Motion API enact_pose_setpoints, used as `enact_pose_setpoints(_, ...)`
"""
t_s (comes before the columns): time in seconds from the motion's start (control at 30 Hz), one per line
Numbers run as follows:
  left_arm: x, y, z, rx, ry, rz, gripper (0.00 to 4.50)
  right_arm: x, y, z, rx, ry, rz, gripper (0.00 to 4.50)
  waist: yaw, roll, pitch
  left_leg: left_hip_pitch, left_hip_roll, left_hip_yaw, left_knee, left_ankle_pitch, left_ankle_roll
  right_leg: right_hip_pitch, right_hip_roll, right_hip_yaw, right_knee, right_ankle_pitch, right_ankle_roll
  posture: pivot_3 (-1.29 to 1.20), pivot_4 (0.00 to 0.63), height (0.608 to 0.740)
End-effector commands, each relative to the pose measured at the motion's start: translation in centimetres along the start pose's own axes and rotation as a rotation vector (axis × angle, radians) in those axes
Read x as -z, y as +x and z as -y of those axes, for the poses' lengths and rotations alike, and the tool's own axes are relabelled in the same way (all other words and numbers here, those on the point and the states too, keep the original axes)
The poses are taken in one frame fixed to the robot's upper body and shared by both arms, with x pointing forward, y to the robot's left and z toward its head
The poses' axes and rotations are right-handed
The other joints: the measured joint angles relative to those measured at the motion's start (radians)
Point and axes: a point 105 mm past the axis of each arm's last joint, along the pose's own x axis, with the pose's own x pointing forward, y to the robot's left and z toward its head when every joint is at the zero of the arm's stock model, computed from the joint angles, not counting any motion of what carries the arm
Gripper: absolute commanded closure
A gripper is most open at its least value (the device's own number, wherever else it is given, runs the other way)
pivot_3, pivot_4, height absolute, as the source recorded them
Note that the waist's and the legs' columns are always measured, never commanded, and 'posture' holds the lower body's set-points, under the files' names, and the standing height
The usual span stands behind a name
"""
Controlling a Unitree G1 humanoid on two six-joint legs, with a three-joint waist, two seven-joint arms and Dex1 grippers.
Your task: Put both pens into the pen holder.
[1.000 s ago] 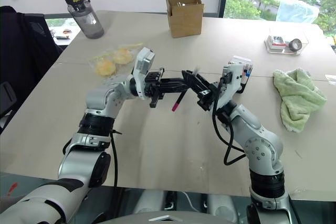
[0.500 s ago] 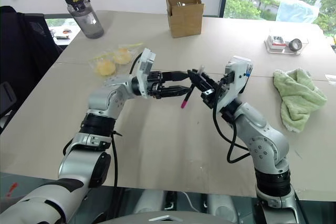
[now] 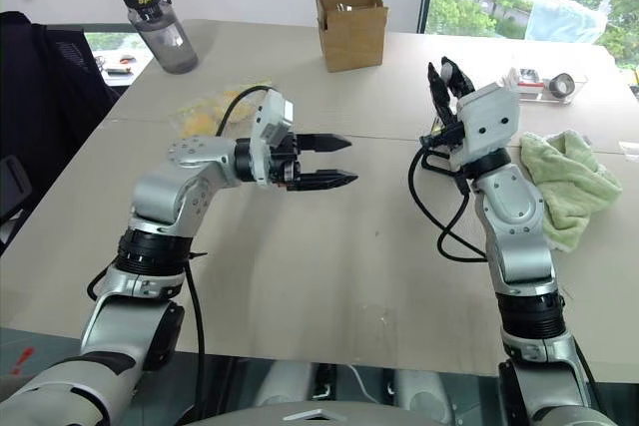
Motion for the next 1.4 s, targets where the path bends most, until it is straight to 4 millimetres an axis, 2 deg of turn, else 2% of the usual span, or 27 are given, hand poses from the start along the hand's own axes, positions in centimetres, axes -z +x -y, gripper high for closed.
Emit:
enact_pose_setpoints(0.03,-1.5,-0.2,0.1,-0.027,0.027,0.004,0.97,-0.8,0.1,0.6,0.028,-0.044,0.072,4.44,0.000,0.000,0.000,0.000,0.000,0.000,0.000,0.000,0.000,0.000,0.000,0.000,0.000,0.000,0.000,0.00,0.150,0.739)
enact_pose_setpoints(0.23,-1.7,0.0,-0.6,-0.126,-0.005,-0.058,0.97,0.1,0.0,0.4,0.012,-0.114,0.087,4.44,0.000,0.000,0.000,0.000,0.000,0.000,0.000,0.000,0.000,0.000,0.000,0.000,0.000,0.000,0.000,0.00,0.150,0.739)
enact_pose_setpoints(0.5,-2.1,0.2,-0.7,-0.193,-0.039,-0.097,0.97,1.2,-0.2,-0.2,-0.001,-0.120,0.087,4.44,0.000,0.001,0.001,0.000,0.000,0.000,0.000,0.000,0.000,0.000,0.000,0.000,0.000,0.000,0.000,0.00,0.150,0.739)
enact_pose_setpoints(1.03,-3.2,1.1,-0.2,-0.215,-0.052,-0.090,0.97,3.7,-0.2,0.8,0.035,-0.140,0.051,4.44,0.000,0.002,0.002,0.001,0.000,0.000,0.000,0.001,-0.001,0.000,-0.001,0.000,0.000,0.000,0.000,0.00,0.150,0.739)
enact_pose_setpoints(1.07,-3.2,1.1,-0.3,-0.218,-0.047,-0.089,0.92,3.7,-0.1,0.9,0.040,-0.143,0.051,3.34,0.000,0.002,0.002,0.001,0.000,0.000,0.000,0.001,-0.001,0.000,-0.001,0.000,0.000,0.000,0.000,0.00,0.150,0.739)
enact_pose_setpoints(1.1,-3.3,1.1,-0.3,-0.220,-0.043,-0.089,0.92,3.8,-0.1,1.0,0.043,-0.145,0.050,3.05,0.000,0.002,0.002,0.001,0.000,0.000,0.000,0.001,-0.002,0.000,-0.001,0.000,0.000,0.000,0.000,0.00,0.150,0.739)
enact_pose_setpoints(1.17,-3.3,1.1,-0.4,-0.223,-0.040,-0.087,0.92,3.9,0.0,1.1,0.047,-0.146,0.050,2.14,0.000,0.002,0.002,0.001,0.000,0.000,0.000,0.001,-0.002,0.000,-0.001,0.000,0.000,0.000,0.000,0.00,0.150,0.739)
enact_pose_setpoints(1.2,-3.3,1.1,-0.4,-0.223,-0.038,-0.087,0.92,4.0,0.0,1.1,0.049,-0.146,0.049,1.87,0.000,0.002,0.002,0.001,0.000,0.000,0.000,0.001,-0.002,0.000,-0.001,0.000,0.000,0.000,0.000,0.00,0.150,0.739)
enact_pose_setpoints(1.33,-3.4,1.1,-0.4,-0.225,-0.034,-0.085,0.92,4.1,0.1,1.1,0.052,-0.146,0.047,0.07,0.000,0.002,0.002,0.001,0.000,0.000,0.000,0.001,-0.002,0.000,-0.001,0.000,0.000,0.000,0.000,0.00,0.150,0.739)
enact_pose_setpoints(1.4,-3.4,1.0,-0.5,-0.225,-0.031,-0.085,0.92,4.2,0.1,1.1,0.051,-0.146,0.047,0.07,0.000,0.002,0.002,0.001,0.000,0.000,0.000,0.001,-0.002,0.000,-0.001,0.000,0.000,0.000,0.000,0.00,0.150,0.739)
